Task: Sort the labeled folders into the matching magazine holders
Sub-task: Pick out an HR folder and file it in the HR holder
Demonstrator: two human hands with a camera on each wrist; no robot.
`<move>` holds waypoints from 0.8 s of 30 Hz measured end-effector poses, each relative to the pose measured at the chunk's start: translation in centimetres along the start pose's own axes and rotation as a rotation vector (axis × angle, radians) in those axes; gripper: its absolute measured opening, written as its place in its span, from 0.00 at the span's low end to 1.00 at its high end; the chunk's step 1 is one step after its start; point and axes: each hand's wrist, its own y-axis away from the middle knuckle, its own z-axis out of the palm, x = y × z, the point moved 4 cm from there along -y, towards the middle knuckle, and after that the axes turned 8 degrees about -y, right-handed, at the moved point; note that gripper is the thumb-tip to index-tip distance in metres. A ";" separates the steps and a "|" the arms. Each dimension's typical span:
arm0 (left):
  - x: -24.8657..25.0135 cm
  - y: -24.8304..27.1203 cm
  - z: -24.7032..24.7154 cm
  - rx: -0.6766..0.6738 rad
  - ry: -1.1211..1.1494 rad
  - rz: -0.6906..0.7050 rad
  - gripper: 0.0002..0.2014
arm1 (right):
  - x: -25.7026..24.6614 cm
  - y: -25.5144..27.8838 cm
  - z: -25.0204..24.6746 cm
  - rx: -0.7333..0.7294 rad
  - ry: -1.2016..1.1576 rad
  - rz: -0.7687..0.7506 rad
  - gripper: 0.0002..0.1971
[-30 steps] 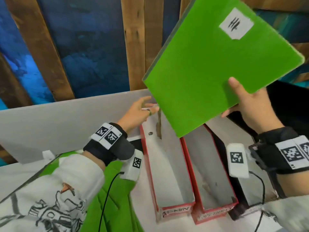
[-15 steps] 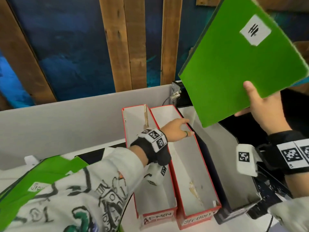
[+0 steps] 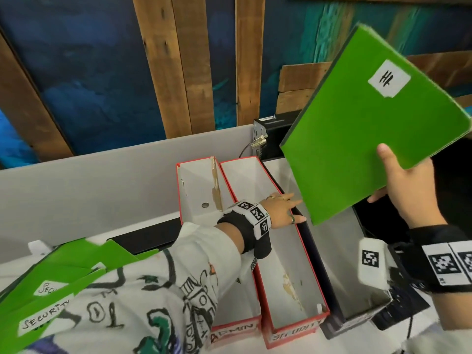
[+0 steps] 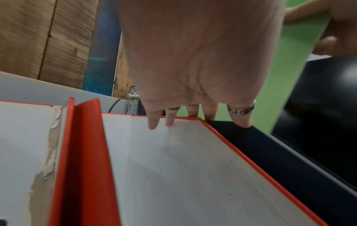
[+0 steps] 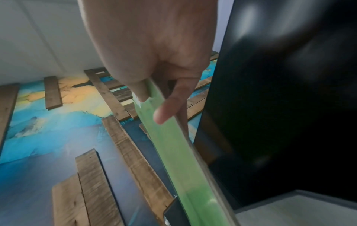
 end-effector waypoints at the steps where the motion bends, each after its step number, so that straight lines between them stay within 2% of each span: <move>1: 0.0 -0.1 -0.1 -0.002 -0.014 -0.002 0.31 | 0.4 0.3 -0.1 -0.009 0.013 0.022 0.19; 3: -0.1 -0.2 -0.2 -0.006 -0.025 -0.003 0.30 | 1.3 0.8 -0.2 -0.044 0.059 0.080 0.19; 5: -0.2 -0.2 -0.1 -0.006 -0.022 -0.007 0.29 | 2.4 1.1 -0.2 -0.099 0.142 0.126 0.13; 9: -0.2 -0.2 0.1 0.001 -0.015 -0.015 0.29 | 5.2 1.7 0.4 -0.230 0.390 0.214 0.19; 12: 0.0 0.1 0.1 0.008 -0.016 -0.019 0.29 | 7.5 2.4 1.5 -0.281 0.483 0.255 0.20; 15: 0.0 0.3 0.2 0.007 0.012 -0.025 0.30 | 10.0 2.9 2.6 -0.298 0.509 0.338 0.22; 19: 0.0 0.5 0.4 0.011 0.065 -0.037 0.30 | 12.9 3.0 3.9 -0.312 0.414 0.499 0.21; 24: -0.1 0.4 0.5 0.018 0.084 -0.040 0.30 | 14.2 2.5 5.1 -0.337 0.382 0.598 0.23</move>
